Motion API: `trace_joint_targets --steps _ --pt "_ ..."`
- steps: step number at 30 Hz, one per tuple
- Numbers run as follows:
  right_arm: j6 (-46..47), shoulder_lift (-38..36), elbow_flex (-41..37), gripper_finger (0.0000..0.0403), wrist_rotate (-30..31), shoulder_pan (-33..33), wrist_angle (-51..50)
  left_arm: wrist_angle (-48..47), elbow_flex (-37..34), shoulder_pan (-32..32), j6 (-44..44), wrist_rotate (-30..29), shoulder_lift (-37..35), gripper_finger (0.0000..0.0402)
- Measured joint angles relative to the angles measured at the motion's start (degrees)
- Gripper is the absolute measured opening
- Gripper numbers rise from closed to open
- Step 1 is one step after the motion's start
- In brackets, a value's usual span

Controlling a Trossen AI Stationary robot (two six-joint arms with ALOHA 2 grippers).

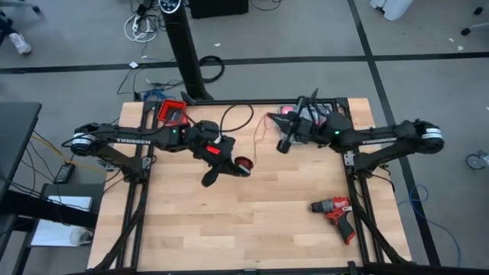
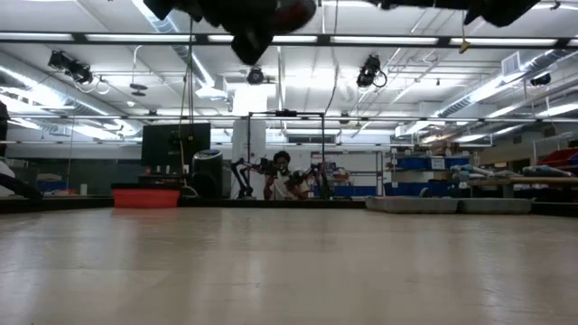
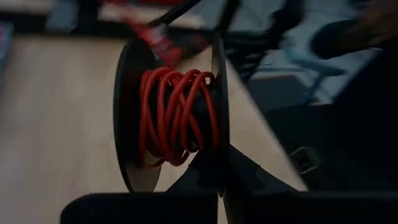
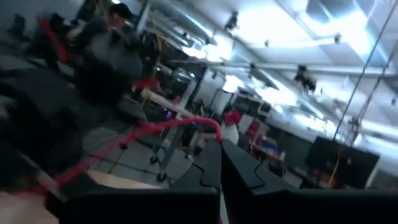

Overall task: Coil cords
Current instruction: Coil the red wire onto the black spool

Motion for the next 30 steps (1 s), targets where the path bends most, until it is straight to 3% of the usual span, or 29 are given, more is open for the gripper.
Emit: trace_joint_targets --steps 7,11,20,25,30 --pt "6.3 9.0 0.0 0.0 3.1 0.0 2.8 12.4 0.0 -1.8 4.3 11.9 0.0 0.0006" --pt "8.9 11.4 0.0 0.0 2.7 0.2 1.9 18.3 0.0 -1.9 4.7 14.6 0.0 0.0006" --pt "16.8 11.3 0.0 0.0031 1.9 0.5 -18.1 18.4 0.0 -1.9 4.6 12.6 0.0 0.0006" --pt "26.8 11.9 0.0 0.0057 -4.7 0.4 -30.4 18.4 0.0 -1.9 5.2 9.9 0.0 0.0006" --pt "27.9 11.8 0.0 0.0063 -9.5 0.4 -37.6 18.3 0.0 -1.9 7.0 4.7 0.0 0.0006"
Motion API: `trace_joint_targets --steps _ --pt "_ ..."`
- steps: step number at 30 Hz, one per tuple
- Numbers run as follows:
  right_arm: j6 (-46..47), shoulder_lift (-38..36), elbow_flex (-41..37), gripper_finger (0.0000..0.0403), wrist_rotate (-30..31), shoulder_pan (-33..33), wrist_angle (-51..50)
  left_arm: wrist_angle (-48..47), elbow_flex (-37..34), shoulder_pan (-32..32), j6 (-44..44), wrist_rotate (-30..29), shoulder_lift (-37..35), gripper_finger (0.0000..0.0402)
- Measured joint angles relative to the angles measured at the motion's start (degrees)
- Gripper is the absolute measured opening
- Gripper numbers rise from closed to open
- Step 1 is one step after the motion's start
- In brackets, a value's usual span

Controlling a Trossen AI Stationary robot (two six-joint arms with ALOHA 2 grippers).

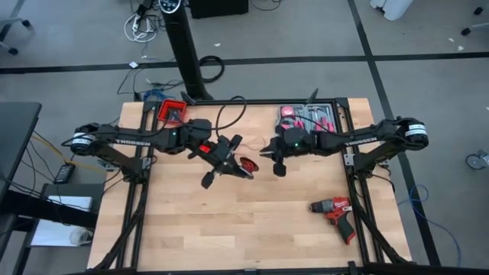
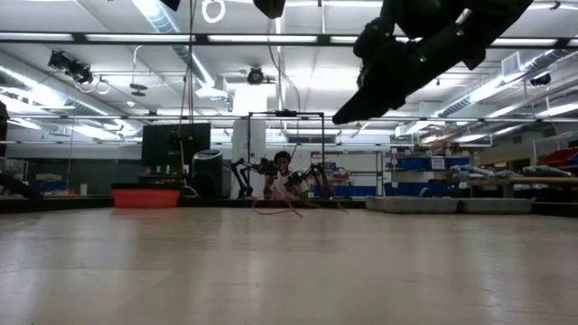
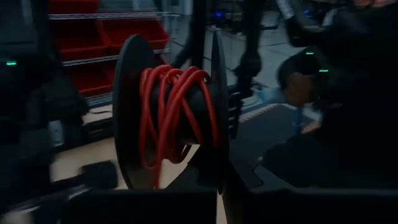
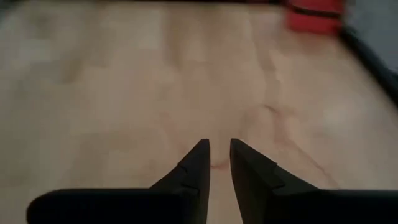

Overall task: Coil cords
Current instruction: Coil the red wire onto the black spool

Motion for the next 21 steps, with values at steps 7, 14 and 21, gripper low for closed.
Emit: trace_joint_targets --steps 7,14,21 --pt "-7.0 -0.1 0.0 0.0061 -5.1 2.6 10.5 -2.4 0.0 0.0 4.4 -5.2 0.0 0.0006" --pt "-9.7 2.6 0.0 0.0073 -0.9 -0.4 19.7 -3.7 0.0 0.0 6.7 -8.2 0.0 0.0006" --pt "-9.0 12.6 0.0 0.01 -4.5 -6.0 30.9 -3.5 0.0 0.0 12.7 -16.6 0.0 0.0006"
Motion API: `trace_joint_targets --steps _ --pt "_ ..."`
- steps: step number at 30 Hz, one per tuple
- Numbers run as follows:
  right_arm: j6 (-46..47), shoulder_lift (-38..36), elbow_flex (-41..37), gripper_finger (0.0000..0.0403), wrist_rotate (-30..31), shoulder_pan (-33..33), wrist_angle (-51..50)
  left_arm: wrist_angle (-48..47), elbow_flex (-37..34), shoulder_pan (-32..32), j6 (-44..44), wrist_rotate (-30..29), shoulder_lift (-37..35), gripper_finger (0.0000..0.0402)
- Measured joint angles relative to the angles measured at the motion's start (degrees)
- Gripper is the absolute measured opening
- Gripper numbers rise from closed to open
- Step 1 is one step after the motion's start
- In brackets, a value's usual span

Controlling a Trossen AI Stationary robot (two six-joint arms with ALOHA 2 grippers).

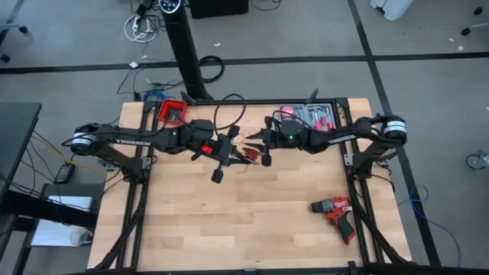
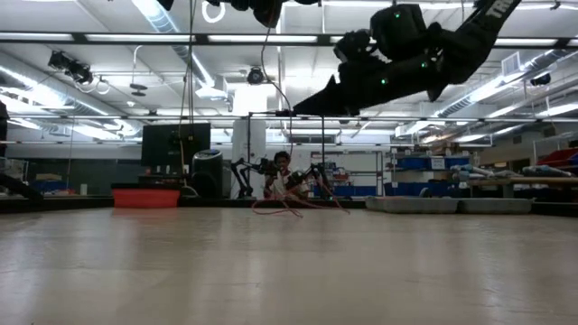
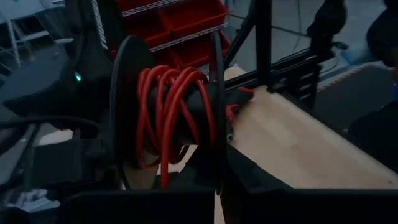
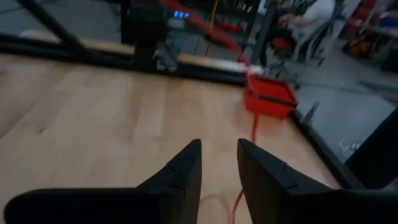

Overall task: Coil cords
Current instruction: Coil the red wire onto the black spool

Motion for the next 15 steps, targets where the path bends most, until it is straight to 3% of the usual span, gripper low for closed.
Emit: trace_joint_targets --steps 6,15 --pt "-0.9 3.5 0.0 0.0107 1.5 -0.8 9.3 -0.1 0.0 0.0 0.3 -0.2 0.0 0.0006" --pt "-1.3 4.2 0.0 0.0107 2.2 -0.6 10.6 0.8 0.0 0.0 0.8 -0.2 0.0 0.0006"
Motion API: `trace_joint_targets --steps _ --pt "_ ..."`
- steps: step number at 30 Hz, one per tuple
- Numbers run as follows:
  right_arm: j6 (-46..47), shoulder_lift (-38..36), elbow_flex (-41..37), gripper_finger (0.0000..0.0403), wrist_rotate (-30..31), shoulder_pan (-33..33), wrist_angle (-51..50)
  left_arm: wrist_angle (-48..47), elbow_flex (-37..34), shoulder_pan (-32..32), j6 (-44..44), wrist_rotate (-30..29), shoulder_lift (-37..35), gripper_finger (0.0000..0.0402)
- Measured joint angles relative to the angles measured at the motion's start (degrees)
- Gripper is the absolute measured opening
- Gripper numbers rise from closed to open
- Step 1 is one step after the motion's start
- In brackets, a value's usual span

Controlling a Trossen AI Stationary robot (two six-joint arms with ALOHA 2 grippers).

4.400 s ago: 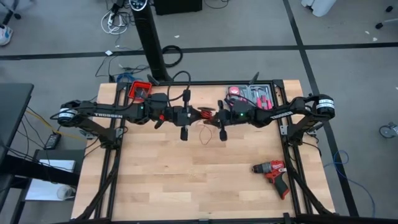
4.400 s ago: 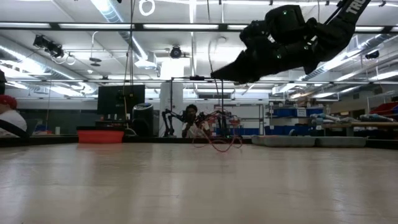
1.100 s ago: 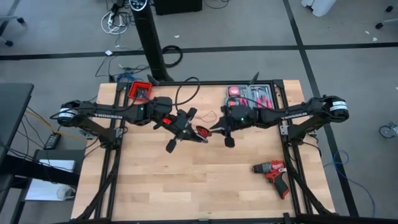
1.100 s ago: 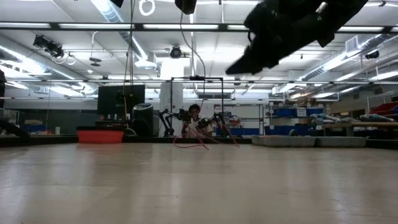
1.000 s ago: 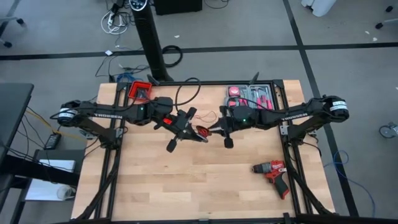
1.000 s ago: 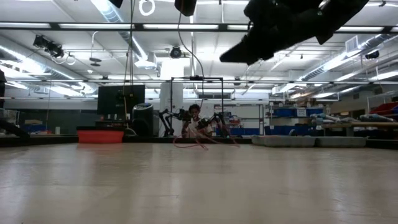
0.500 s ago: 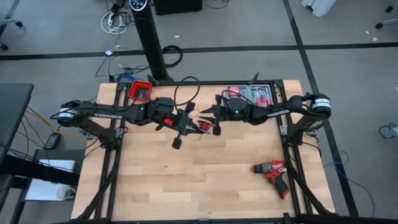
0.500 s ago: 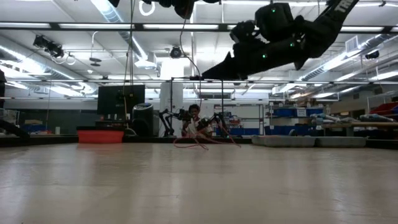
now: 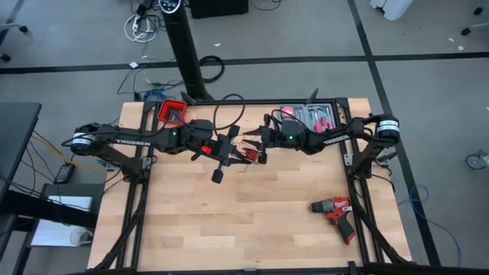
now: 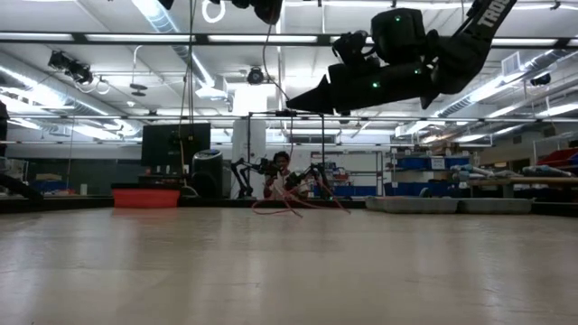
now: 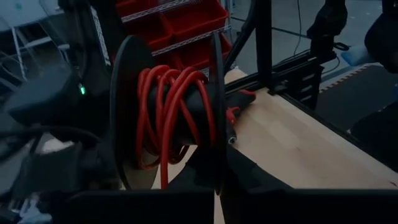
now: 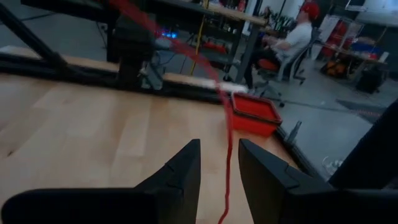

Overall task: Coil cords
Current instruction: Coil the red wire onto the black spool

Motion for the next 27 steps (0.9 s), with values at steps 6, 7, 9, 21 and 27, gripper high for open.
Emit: trace_joint_targets --steps 6,7,9,21,27 --pt "0.4 1.1 0.0 0.0105 0.1 -0.2 2.2 3.3 0.0 0.0 4.1 0.0 0.3 0.0006" --pt "0.4 1.1 0.0 0.0106 0.1 -0.2 2.7 3.8 0.0 0.0 4.4 -0.4 0.3 0.0006" --pt "0.4 1.1 0.0 0.0107 0.1 -0.3 3.5 4.2 0.0 0.0 5.1 -1.9 0.4 0.0006" --pt "0.9 1.1 0.0 0.0107 0.3 -0.8 3.2 8.6 0.0 0.0 -2.9 -6.4 0.4 0.0006" --pt "1.0 1.1 0.0 0.0107 0.3 -0.8 2.5 10.4 0.0 0.0 -14.1 -9.0 0.4 0.0006"
